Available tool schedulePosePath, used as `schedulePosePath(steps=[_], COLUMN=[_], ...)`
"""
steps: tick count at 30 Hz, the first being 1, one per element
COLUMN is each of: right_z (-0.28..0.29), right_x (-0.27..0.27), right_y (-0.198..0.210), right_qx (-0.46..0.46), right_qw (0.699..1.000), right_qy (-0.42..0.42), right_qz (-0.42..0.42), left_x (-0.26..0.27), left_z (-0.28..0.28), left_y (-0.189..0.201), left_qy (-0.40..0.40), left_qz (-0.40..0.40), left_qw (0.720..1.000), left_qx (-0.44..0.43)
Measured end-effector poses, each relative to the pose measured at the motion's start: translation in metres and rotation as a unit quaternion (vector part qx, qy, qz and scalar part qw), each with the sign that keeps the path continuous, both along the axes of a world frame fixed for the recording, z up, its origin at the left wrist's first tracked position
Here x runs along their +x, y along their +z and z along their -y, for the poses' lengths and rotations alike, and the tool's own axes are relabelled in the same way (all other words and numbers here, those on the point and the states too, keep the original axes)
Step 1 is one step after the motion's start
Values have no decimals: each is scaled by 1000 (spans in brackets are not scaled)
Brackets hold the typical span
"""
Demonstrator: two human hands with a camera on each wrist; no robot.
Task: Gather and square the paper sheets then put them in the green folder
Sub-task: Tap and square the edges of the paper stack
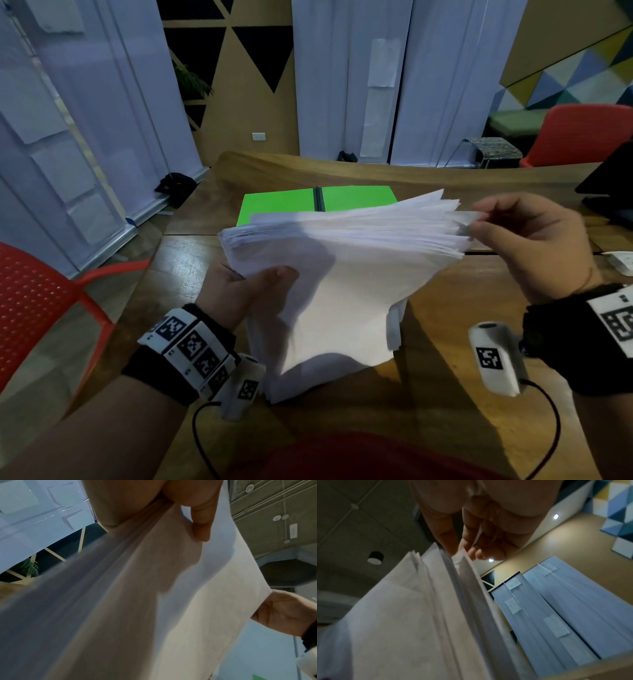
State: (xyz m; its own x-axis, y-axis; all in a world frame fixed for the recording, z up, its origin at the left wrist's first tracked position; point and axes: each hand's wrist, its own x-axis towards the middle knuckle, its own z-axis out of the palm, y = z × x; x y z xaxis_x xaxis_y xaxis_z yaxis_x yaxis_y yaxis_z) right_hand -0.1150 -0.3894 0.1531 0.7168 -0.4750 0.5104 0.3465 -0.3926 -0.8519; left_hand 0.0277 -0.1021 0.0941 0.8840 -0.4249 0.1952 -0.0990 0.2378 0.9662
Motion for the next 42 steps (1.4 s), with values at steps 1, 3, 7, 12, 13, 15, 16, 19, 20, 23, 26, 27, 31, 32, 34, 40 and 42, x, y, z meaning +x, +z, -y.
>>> schedulePosePath(steps=[1,3,7,12,13,15,16,19,20,23,26,27,31,32,34,40,42], right_z=[1,3,-2,-18,-21,-22,-21,3,12,12,-11,-18,-33,-38,-48,-64,-59], right_x=[0,1,6,15,17,20,19,11,7,-3,2,5,12,12,14,-11,-17], right_y=[1,4,12,13,11,9,7,-6,-11,-26,-37,-39,-49,-51,-50,-19,-15], right_qx=[-35,-88,-102,-65,-59,-35,-2,104,121,71,-17,6,150,169,189,111,115], right_qw=[999,993,993,998,998,999,999,983,974,956,959,964,967,970,975,991,989], right_qy=[-19,-53,-48,4,10,22,44,152,179,229,240,230,181,154,100,-9,30], right_qz=[-21,-53,-41,-23,-24,-13,1,-24,-68,-167,-147,-134,-96,-87,-57,79,82], left_x=[0,0,1,2,2,-1,-2,2,3,3,0,-1,-4,-6,-9,-28,-31], left_z=[0,0,-3,-4,-2,0,2,0,-1,-3,-2,-2,0,0,2,4,3], left_y=[0,2,2,4,4,5,5,4,4,5,7,7,9,11,15,39,44], left_qy=[-2,-7,-14,-19,-17,-6,5,43,49,41,11,9,14,19,47,82,28], left_qz=[1,3,4,8,1,-15,-23,-46,-52,-58,-50,-49,-32,-20,14,112,120], left_qw=[1000,1000,999,1000,1000,1000,1000,998,997,997,999,999,999,1000,999,990,992], left_qx=[-4,-18,-31,-21,-17,-12,-9,-6,-10,-17,-10,-3,9,7,12,-11,-34])
